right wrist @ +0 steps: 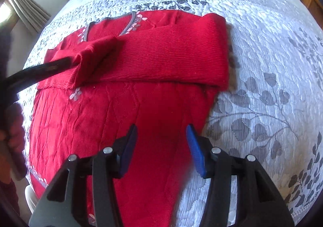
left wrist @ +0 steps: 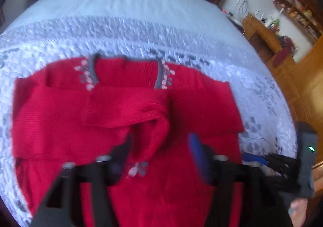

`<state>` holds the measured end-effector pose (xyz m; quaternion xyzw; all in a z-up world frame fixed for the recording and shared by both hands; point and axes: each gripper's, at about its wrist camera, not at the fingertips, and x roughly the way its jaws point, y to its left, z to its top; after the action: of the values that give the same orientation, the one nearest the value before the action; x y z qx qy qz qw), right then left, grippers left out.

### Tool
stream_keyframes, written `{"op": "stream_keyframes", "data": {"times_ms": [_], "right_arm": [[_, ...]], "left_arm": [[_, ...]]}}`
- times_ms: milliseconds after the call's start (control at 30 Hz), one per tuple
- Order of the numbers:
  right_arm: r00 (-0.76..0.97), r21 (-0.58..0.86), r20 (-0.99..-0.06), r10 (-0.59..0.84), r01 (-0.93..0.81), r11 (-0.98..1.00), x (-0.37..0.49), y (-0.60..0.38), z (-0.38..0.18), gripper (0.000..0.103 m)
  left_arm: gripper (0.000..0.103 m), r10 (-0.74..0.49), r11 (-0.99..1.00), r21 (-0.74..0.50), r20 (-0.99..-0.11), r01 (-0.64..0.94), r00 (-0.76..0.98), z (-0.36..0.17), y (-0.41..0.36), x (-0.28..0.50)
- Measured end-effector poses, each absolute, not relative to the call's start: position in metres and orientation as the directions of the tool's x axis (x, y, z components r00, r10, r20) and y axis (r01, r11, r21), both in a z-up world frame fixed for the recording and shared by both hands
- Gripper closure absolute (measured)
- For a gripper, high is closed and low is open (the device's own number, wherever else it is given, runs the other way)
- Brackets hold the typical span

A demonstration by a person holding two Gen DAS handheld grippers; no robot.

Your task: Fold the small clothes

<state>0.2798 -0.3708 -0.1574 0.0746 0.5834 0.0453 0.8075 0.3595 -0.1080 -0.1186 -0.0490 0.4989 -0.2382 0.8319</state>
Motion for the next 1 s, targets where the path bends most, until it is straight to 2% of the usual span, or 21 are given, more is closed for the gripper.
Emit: {"op": "stream_keyframes", "data": {"times_ms": [133,233,300,433,600,667,733,800,1000], "right_arm": [[0.314,0.197,-0.931,0.189,-0.008,0.98,0.283,-0.357,-0.152,0.052],[0.295,0.195,-0.934,0.199,-0.045,0.98,0.285,-0.335,-0.153,0.051],[0.266,0.188,-0.943,0.2,-0.067,0.98,0.286,-0.32,-0.16,0.051],[0.19,0.159,-0.967,0.168,-0.063,0.985,0.292,-0.307,-0.185,0.051],[0.143,0.111,-0.982,0.12,-0.069,0.991,0.303,-0.297,-0.192,0.047],[0.139,0.12,-0.982,0.127,-0.059,0.991,0.309,-0.292,-0.184,0.052],[0.156,0.186,-0.969,0.193,-0.063,0.981,0.322,-0.283,-0.167,0.052],[0.184,0.217,-0.956,0.23,-0.088,0.972,0.34,-0.264,-0.146,0.052],[0.176,0.246,-0.946,0.273,-0.161,0.956,0.41,-0.191,-0.118,0.054]], "left_arm": [[0.031,-0.356,0.924,-0.228,-0.807,0.308,0.471,-0.098,-0.057,0.357],[0.038,-0.222,0.967,-0.13,-0.85,0.218,0.478,-0.116,-0.019,0.368],[0.042,-0.174,0.979,-0.107,-0.881,0.173,0.439,-0.137,0.001,0.377],[0.043,-0.16,0.985,-0.128,-0.918,0.111,0.363,-0.176,0.026,0.391],[0.041,-0.167,0.984,-0.131,-0.918,0.122,0.361,-0.184,0.029,0.392],[0.04,-0.183,0.982,-0.154,-0.919,0.109,0.349,-0.187,0.032,0.395],[0.04,-0.192,0.981,-0.17,-0.921,0.092,0.339,-0.186,0.033,0.396],[0.047,-0.177,0.984,-0.159,-0.924,0.079,0.34,-0.177,0.032,0.396],[0.047,-0.093,0.996,-0.081,-0.918,0.048,0.385,-0.159,0.034,0.413]]}}
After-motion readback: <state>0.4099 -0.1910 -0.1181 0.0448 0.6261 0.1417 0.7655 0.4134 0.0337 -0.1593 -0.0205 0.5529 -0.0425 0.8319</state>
